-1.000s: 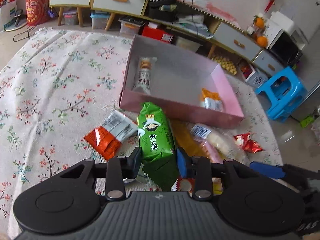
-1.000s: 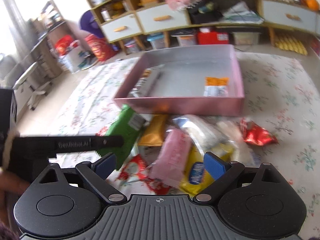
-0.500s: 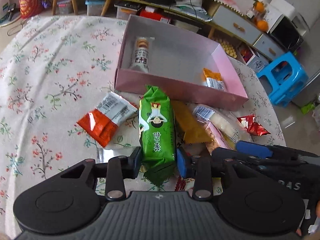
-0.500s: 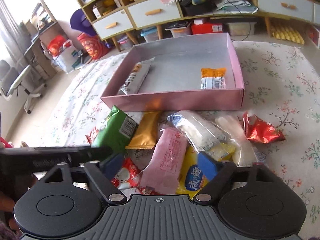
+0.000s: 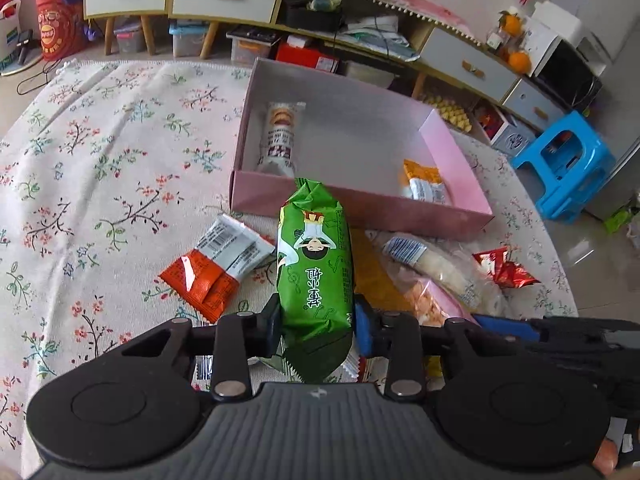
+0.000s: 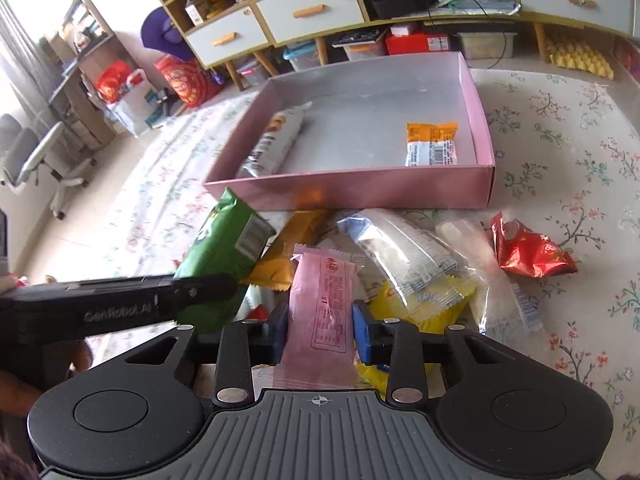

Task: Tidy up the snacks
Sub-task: 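Grasp the green wafer pack with the left gripper while the right grasps the pink pastry bag, then carry both packs over the pink box and release them inside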

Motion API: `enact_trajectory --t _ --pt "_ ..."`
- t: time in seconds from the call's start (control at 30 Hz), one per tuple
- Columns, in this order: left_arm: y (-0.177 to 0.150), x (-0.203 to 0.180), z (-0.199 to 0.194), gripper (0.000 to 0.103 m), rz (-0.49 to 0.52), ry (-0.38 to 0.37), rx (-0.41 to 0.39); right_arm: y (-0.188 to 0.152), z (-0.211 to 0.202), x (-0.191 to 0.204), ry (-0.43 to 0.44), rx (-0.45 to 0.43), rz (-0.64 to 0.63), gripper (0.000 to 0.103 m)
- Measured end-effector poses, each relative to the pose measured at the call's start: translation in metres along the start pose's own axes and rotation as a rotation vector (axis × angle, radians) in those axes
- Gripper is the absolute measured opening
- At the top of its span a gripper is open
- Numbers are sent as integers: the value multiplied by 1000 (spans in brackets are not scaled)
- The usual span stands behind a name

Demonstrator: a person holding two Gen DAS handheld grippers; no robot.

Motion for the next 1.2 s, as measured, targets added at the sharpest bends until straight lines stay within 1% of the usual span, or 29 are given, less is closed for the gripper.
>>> enact_trajectory --t 0.13,0.27,0.37,0.43,0.5,0.6,0.7,0.8,1.0,1.1,1.2 --pt "4 -3 -6 32 -17 -32 -20 1 -7 -1 5 0 14 32" --pt "12 -8 -19 32 -11 -73 -63 16 -24 -11 32 -53 61 32" --pt "19 -10 -27 32 -11 -98 -103 23 -32 -20 29 -82 91 32" --pt "25 -7 -32 32 -10 -87 -136 26 -34 -27 7 -99 101 32" --pt "32 -2 -39 32 -14 -72 -171 33 -39 -35 8 -116 123 32" --pt "41 11 -47 32 -44 -59 -203 42 -49 -48 -3 -153 151 32" --pt "43 19 -48 32 -68 -39 -211 48 -54 -60 -23 -178 170 32" --pt "43 20 -47 32 -76 -42 -205 49 -52 -64 -37 -179 178 32" --pt "46 16 -50 32 -59 -61 -221 54 -56 -63 -42 -198 175 32" --pt "49 15 -48 32 -49 -61 -226 59 -59 -69 -50 -212 180 32" --pt "52 9 -43 32 -26 -60 -218 65 -54 -75 -60 -205 191 32"
Point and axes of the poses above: each gripper's, at about its wrist camera, not at the fingertips, and z roughly the way its jaws point, x to its left, y to its top, the point moved 9 cm from there along z, roughly the way its jaws point, and after that the axes turned 5 degrees about -y, right-handed, at the moved point
